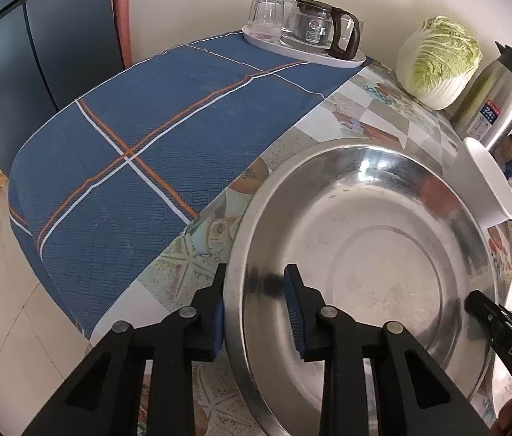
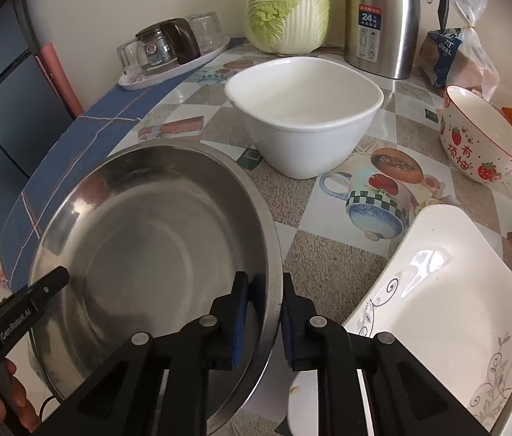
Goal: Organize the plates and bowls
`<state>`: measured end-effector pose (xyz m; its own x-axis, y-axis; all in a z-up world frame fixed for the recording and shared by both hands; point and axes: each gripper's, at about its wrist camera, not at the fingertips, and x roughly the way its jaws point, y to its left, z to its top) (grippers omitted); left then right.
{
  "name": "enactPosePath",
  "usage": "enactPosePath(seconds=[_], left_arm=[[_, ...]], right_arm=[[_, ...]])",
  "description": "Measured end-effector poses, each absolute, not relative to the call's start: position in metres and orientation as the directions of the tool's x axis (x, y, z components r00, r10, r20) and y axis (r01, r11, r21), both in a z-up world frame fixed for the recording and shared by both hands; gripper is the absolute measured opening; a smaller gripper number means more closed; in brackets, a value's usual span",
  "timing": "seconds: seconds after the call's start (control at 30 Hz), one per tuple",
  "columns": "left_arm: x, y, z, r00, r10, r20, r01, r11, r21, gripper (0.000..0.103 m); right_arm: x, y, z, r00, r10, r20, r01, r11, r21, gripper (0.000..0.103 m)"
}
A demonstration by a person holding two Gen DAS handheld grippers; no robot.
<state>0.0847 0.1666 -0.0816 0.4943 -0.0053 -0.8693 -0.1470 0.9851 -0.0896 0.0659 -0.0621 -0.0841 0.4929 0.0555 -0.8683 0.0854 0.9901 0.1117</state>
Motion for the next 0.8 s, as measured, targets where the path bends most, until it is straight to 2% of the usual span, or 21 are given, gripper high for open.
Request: enactPosePath(seconds=[0.27, 0.8], left_arm=[[0.078, 0.171, -0.071, 0.473, -0.016, -0.881, -0.159, 0.982, -0.104, 0.025], [0.055, 0.152, -0.006, 0.536, -0.021, -0.844, -0.121, 0.987, -0.101, 0.025]], right_arm=[[0.059, -0.062, -0.07, 0.504, 0.052, -0.862, 0.061, 0.994, 0.095, 0.018], [0.017, -0.08, -0.019, 0.593, 0.077, -0.802, 0.051, 0.99, 0.133, 0.018]])
